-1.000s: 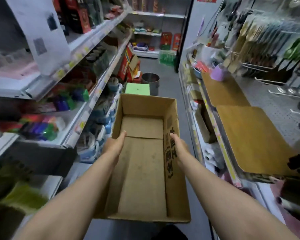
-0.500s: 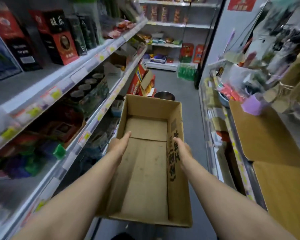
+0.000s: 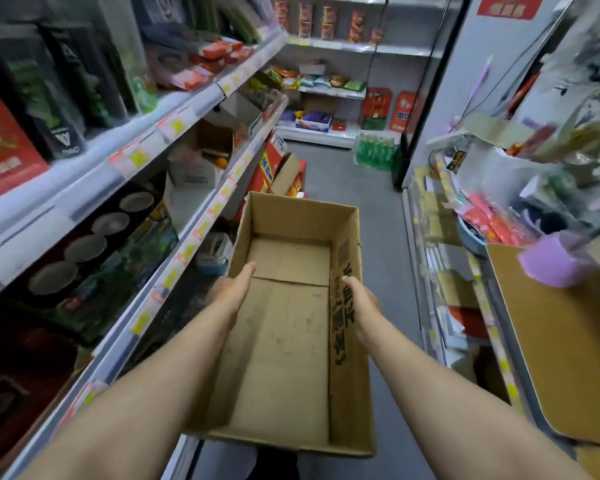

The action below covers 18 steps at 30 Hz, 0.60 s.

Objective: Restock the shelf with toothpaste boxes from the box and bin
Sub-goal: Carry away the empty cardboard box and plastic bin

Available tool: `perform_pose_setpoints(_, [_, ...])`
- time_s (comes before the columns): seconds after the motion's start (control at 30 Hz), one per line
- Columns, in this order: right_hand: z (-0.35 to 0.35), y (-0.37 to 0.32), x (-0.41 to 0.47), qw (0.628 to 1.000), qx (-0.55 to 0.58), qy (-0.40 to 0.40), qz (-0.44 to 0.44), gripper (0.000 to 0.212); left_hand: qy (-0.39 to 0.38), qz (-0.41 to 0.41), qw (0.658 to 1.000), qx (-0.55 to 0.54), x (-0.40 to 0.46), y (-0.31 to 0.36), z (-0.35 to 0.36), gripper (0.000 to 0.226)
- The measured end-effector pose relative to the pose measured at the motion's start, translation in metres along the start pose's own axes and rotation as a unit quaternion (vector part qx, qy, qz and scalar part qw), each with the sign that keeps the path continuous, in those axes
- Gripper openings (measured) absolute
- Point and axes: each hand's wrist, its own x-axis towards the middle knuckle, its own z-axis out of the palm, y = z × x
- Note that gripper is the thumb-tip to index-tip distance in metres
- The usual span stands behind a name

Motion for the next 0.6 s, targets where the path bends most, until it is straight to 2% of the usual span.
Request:
perform_pose_setpoints(0.1, [0.027, -0.037, 0.062, 1.000, -0.010, 0.001, 0.014, 0.069, -0.009, 0.003, 1.000, 0.009, 0.073, 0.043, 0.018, 0.085])
perform_pose_setpoints(0.23, [0.063, -0.081, 0.142, 0.998, -0.022, 0.021, 0.058, 0.080, -0.036, -0.010, 0.999, 0.019, 0.159, 0.093, 0.033, 0.072])
perform_pose_setpoints(0.3, [0.078, -0.099, 0.177, 0.997, -0.029, 0.024, 0.071, 0.072, -0.038, -0.021, 0.999, 0.013, 0.194, 0.112, 0.037, 0.071])
perform_pose_setpoints(0.6, [0.129, -0.127, 0.277, 0.992, -0.029, 0.001, 0.127, 0.047, -0.057, -0.045, 0.997, 0.030, 0.311, 0.149, 0.062, 0.053])
